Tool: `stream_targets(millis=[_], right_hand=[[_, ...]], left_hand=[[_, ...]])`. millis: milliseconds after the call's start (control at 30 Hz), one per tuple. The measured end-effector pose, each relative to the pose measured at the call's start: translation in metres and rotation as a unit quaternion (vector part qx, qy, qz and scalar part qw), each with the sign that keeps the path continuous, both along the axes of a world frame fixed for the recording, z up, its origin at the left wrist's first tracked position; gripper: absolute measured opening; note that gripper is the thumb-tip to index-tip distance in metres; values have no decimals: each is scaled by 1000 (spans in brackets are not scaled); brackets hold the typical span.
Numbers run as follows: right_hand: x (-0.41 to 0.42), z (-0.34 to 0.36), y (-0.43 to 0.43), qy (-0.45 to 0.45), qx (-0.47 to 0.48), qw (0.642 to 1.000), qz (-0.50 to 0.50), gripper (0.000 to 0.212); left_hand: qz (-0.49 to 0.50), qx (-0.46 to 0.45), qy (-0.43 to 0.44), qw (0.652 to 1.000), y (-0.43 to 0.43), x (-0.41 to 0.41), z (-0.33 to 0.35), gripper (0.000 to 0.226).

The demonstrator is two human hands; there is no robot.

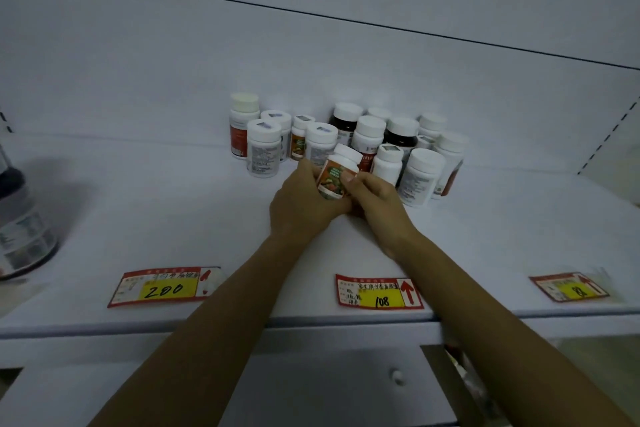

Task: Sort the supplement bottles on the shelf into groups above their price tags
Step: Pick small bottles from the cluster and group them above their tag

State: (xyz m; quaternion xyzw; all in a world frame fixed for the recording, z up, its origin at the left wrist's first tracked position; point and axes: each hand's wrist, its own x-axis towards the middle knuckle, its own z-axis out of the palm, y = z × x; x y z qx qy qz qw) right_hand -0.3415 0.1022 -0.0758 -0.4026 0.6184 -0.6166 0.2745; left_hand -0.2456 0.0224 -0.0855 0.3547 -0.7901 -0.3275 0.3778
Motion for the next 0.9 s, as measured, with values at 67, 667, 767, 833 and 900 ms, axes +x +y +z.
stream_targets(millis=[67, 667, 767, 833, 900], right_hand=[[1, 1, -1, -3, 2, 1000, -2, 21], [-117, 48, 126, 88, 9, 995, 39, 27], [-165, 45, 169, 128, 28, 990, 54, 23], [-192, 37, 188, 167, 50, 982, 65, 31], [-209, 30, 199, 198, 68, 974, 84, 37]], left_hand=[[1, 5, -6, 1000, 0, 0, 0, 54], [-90, -3, 28, 996, 122, -88, 46, 46], [-122, 42, 40, 991, 164, -128, 38, 44], [-120, 58, 39, 990, 183, -147, 28, 39], [-106, 56, 29, 992, 193, -161, 17, 40]])
